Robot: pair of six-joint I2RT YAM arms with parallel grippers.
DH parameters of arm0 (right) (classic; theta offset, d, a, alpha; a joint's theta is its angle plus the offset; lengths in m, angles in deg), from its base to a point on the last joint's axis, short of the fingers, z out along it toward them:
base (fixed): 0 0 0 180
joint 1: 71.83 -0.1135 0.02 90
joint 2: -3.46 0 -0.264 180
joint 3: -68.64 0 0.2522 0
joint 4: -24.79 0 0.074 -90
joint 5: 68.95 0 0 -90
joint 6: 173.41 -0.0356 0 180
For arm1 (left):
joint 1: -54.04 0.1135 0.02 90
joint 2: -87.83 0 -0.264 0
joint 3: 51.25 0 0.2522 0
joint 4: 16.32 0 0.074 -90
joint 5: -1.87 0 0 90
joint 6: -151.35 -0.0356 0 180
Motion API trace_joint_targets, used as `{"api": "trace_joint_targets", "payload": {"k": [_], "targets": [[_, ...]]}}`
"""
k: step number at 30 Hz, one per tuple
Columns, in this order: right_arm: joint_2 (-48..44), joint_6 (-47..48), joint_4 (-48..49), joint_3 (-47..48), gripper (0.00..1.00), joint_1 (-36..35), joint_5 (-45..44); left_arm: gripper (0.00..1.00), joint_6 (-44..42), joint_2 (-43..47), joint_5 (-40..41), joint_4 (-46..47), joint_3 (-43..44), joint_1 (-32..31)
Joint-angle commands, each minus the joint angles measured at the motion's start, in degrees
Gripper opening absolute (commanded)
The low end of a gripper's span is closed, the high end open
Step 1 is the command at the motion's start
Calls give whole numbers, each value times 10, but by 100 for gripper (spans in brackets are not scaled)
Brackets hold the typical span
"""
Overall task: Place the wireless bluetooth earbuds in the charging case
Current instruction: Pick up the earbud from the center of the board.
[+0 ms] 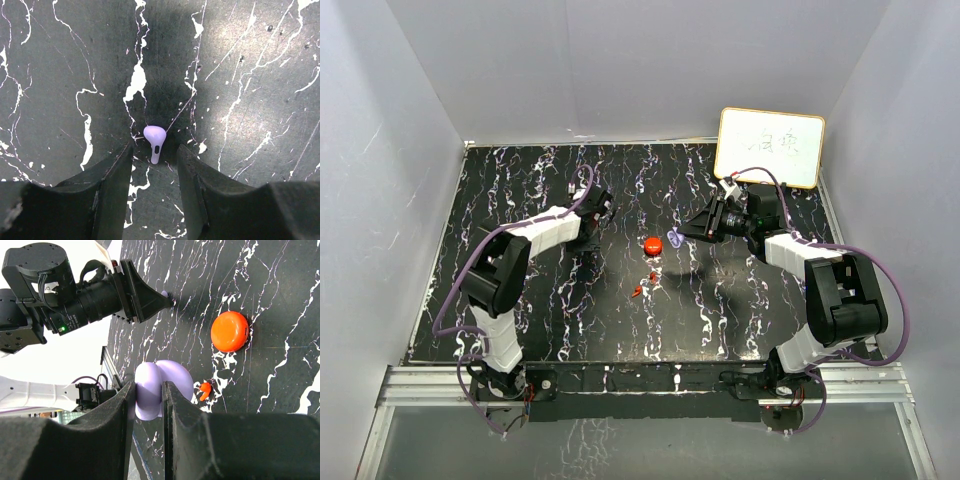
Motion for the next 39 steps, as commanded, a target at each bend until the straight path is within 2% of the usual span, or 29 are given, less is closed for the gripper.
{"api": "trace_joint_targets", "payload": {"k": [1, 20, 39], "targets": [[-2, -3, 36, 9, 0, -2, 11, 39, -11, -7, -9, -18, 13, 4], [1, -3, 36, 11, 0, -2, 12, 25, -29, -10, -16, -19, 13, 16], [0, -4, 36, 9, 0, -3, 11, 16, -42, -18, -22, -19, 19, 17]]}}
